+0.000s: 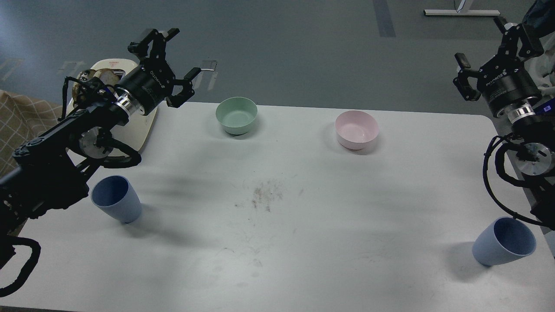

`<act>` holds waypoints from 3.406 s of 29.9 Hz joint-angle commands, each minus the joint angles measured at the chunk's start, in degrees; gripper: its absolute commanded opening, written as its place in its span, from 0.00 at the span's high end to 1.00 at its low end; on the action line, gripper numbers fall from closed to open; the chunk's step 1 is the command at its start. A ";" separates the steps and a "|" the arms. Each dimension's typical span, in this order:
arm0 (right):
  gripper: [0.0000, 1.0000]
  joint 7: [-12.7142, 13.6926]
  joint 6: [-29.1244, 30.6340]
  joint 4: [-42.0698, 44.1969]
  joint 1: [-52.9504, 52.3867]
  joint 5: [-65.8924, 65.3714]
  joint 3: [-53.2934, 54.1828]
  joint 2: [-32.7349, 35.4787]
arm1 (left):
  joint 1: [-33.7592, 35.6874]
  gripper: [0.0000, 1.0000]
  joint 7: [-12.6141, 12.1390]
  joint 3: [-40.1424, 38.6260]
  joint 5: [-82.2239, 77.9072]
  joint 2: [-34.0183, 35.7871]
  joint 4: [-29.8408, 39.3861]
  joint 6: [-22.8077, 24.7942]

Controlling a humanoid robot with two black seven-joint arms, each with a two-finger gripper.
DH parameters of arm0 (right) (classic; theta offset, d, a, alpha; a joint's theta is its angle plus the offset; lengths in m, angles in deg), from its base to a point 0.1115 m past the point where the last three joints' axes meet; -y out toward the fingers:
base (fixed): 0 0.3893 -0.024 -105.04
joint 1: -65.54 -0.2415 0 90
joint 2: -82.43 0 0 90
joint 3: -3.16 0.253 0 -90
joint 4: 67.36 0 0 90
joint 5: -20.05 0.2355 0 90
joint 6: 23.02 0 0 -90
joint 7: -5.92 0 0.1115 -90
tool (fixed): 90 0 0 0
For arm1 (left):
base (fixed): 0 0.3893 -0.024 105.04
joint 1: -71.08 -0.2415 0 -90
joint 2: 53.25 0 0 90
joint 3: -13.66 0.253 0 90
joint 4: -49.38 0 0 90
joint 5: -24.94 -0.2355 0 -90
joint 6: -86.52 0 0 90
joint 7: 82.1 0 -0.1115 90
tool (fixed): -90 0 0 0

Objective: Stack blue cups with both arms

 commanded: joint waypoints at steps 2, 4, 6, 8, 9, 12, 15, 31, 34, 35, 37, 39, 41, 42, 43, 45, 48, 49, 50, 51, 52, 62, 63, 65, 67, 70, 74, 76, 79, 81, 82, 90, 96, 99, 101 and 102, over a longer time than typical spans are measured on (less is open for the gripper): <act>0.00 0.14 0.01 0.66 0.44 0.66 0.08 -0.11 | -0.24 0.02 1.69 0.26 -0.19 -0.26 0.01 -0.01; 0.00 0.06 0.01 0.66 0.45 0.49 0.08 -0.02 | -0.33 0.02 2.30 0.96 -0.37 -0.26 0.01 -0.01; 0.00 0.06 0.01 0.66 0.45 0.40 0.08 0.24 | -0.33 0.02 2.22 0.87 -0.37 -0.26 -0.25 -0.01; 0.00 0.06 0.01 0.84 0.36 0.05 -0.01 1.12 | -0.24 0.02 2.40 0.26 -0.37 -0.09 -0.87 -0.01; 0.00 0.06 0.01 0.93 0.27 -0.04 -0.01 1.47 | -0.24 0.02 2.48 0.00 -0.28 0.09 -0.87 -0.01; 0.00 0.06 0.01 1.01 0.18 -0.04 -0.01 2.88 | -0.16 0.02 3.01 -0.79 -0.19 0.35 -1.30 -0.01; 0.00 -0.03 0.01 1.01 0.36 -0.13 -0.09 4.02 | 0.19 0.02 3.19 -3.51 -0.19 0.35 -3.41 -0.01; 0.00 -0.30 0.01 1.72 -0.26 -0.13 -0.80 3.23 | 0.81 0.02 3.45 -4.75 -0.28 -0.87 -3.94 -0.01; 0.00 0.14 0.01 1.80 -0.17 -0.30 -0.89 3.23 | 0.90 0.02 3.45 -4.40 -0.98 -1.32 -3.86 -0.01; 0.00 0.32 0.01 1.89 -0.17 -0.31 -0.89 3.23 | 0.90 0.02 3.45 -4.40 -1.50 -1.32 -3.77 -0.01; 0.00 0.41 0.01 1.89 0.18 -0.31 -0.89 3.32 | 0.90 0.02 3.45 -4.40 -3.44 -1.23 -2.98 -0.01; 0.00 0.50 0.01 1.98 0.44 -0.31 -0.89 3.32 | 0.90 0.02 3.45 -4.40 -4.75 -1.23 -2.19 -0.01; 0.00 0.41 0.01 1.98 0.62 -0.31 -0.97 3.15 | 0.90 0.02 3.45 -4.40 -5.11 -1.23 -1.92 -0.01; 0.00 0.41 0.01 1.98 0.88 -0.31 -0.97 2.97 | 0.90 0.02 3.36 -4.40 -5.20 -1.31 -1.75 -0.01; 0.00 0.32 0.01 1.89 1.06 -0.31 -1.06 2.88 | 0.90 0.02 3.36 -4.40 -5.11 -1.23 -1.66 -0.01; 0.00 0.23 0.01 1.89 1.06 -0.31 -1.06 2.62 | 0.90 0.02 3.36 -4.40 -5.11 -1.23 -1.22 -0.01; 0.00 0.06 0.01 1.89 1.06 -0.31 -0.97 2.09 | 0.81 0.02 3.36 -4.40 -5.11 -1.23 -0.08 -0.01; 0.00 -0.03 0.01 1.89 1.06 -0.31 -0.97 2.00 | 0.81 0.02 3.36 -4.40 -5.11 -1.23 0.18 -0.01; 0.00 -0.03 0.01 1.89 1.06 -0.31 -0.97 1.74 | 0.81 0.02 3.36 -4.40 -5.11 -1.40 0.36 -0.01; 0.00 -0.03 0.01 1.89 1.06 -0.39 -0.97 1.65 | 0.90 0.02 3.36 -4.40 -5.20 -1.49 0.36 -0.01; 0.00 -0.03 0.01 1.89 1.06 -0.31 -0.97 1.48 | 0.90 0.02 3.36 -4.40 -5.11 -1.58 0.36 -0.01; 0.00 -0.12 0.01 1.89 -0.60 -0.48 -1.33 -0.28 | 1.43 0.02 2.92 -4.40 -5.29 -4.48 0.36 -0.01; 0.00 -0.12 0.01 1.89 -0.87 -0.48 -1.33 -0.28 | 1.51 0.02 2.92 -4.40 -5.20 -4.57 0.36 -0.01; 0.00 -0.12 0.01 1.89 -1.22 -0.57 -1.41 -0.46 | 1.69 0.02 2.84 -4.40 -5.29 -5.00 0.36 -0.01; 0.00 -0.12 0.01 1.63 -1.40 -0.57 -1.50 -0.72 | 2.04 0.02 2.84 -4.40 -5.29 -5.62 0.36 -0.01; 0.00 -0.12 0.01 1.01 -1.40 -0.57 -2.47 -0.63 | 2.13 0.02 2.84 -4.40 -5.38 -6.06 0.36 -0.01; 0.00 -0.12 0.01 0.93 -1.40 -0.66 -2.73 -0.19 | 2.22 0.02 2.84 -4.40 -6.17 -5.80 0.36 -0.01; 0.00 -0.12 0.01 1.01 -1.49 -0.66 -2.73 -0.19 | 2.30 0.02 2.84 -4.40 -6.34 -5.89 0.36 -0.01; 0.00 -0.21 0.01 1.01 -1.66 -0.66 -2.73 -0.19 | 2.31 0.02 2.84 -4.40 -7.39 -5.97 0.45 -0.01; 0.00 -0.21 0.01 1.01 -1.66 -0.66 -2.73 -0.19 | 2.30 0.02 2.84 -4.40 -8.27 -6.06 0.45 -0.01; 0.00 -0.21 0.01 1.01 -1.66 -0.66 -2.73 -0.19 | 2.22 0.02 2.84 -4.40 -8.71 -5.97 0.54 -0.01; 0.00 -0.21 0.01 1.01 -1.75 -0.74 -2.91 -0.19 | 3.09 0.02 2.92 -4.31 -16.24 -3.35 3.69 -0.01; 0.00 -0.21 0.01 1.01 -1.66 -1.62 -2.91 -0.11 | 3.36 0.02 2.92 -4.66 -29.87 3.94 13.69 -0.01; 0.00 -0.21 0.01 1.01 -1.66 -1.62 -2.91 0.07 | 3.36 0.02 2.92 -4.75 -35.76 8.68 18.88 -0.01; 0.00 -0.21 0.01 0.93 -1.66 -1.62 -2.91 0.33 | 3.27 0.02 2.92 -4.84 -41.02 12.89 22.66 -0.01; 0.00 -0.21 0.01 0.93 -1.66 -1.71 -2.91 0.59 | 3.27 0.02 3.01 -4.75 -45.06 15.97 25.21 -0.01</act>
